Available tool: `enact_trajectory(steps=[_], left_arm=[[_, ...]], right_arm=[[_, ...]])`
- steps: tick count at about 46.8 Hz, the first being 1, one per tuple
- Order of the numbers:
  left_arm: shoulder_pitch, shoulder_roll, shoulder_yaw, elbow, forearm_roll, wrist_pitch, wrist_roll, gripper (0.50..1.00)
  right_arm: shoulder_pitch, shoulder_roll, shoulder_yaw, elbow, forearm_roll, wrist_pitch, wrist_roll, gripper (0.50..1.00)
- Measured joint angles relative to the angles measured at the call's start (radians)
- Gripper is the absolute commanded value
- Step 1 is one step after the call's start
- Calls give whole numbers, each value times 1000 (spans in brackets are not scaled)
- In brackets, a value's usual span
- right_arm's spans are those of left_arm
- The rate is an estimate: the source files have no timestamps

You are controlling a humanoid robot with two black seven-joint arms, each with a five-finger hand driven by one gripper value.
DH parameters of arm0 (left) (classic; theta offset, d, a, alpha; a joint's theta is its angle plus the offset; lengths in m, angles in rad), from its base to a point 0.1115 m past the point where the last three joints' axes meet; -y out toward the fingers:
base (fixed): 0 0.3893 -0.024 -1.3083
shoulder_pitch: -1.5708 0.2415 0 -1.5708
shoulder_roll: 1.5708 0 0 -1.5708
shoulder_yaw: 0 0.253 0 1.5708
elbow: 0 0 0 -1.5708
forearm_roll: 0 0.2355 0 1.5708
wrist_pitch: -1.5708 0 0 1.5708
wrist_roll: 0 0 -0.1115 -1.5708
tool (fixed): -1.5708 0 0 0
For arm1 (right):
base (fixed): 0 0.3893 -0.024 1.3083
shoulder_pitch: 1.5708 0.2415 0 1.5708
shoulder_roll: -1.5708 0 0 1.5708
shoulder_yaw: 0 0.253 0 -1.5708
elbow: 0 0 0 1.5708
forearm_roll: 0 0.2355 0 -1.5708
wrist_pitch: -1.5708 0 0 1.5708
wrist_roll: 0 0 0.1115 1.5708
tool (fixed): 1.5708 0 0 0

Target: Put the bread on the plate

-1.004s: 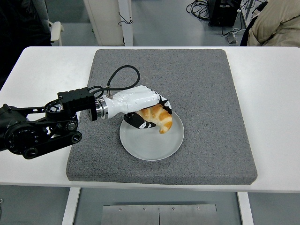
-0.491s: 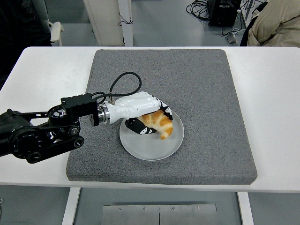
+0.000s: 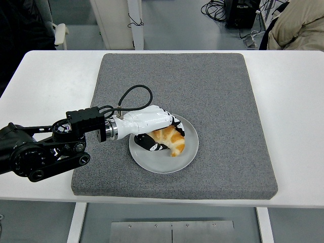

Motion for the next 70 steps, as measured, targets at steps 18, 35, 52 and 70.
enact_trajectory(steps=[18,35,52,70], left_arm=[[13,0,1,8,0,7,0,681],[16,1,1,8,-14,2,-39,954],[8,11,38,5,-60,-3,-60,968],[0,20,5,3,-144,-4,-81,969]], right_arm=[[0,0,0,0,0,0,0,1000],[0,0,0,0,0,0,0,1000],[0,0,0,0,0,0,0,1000],[0,0,0,0,0,0,0,1000]])
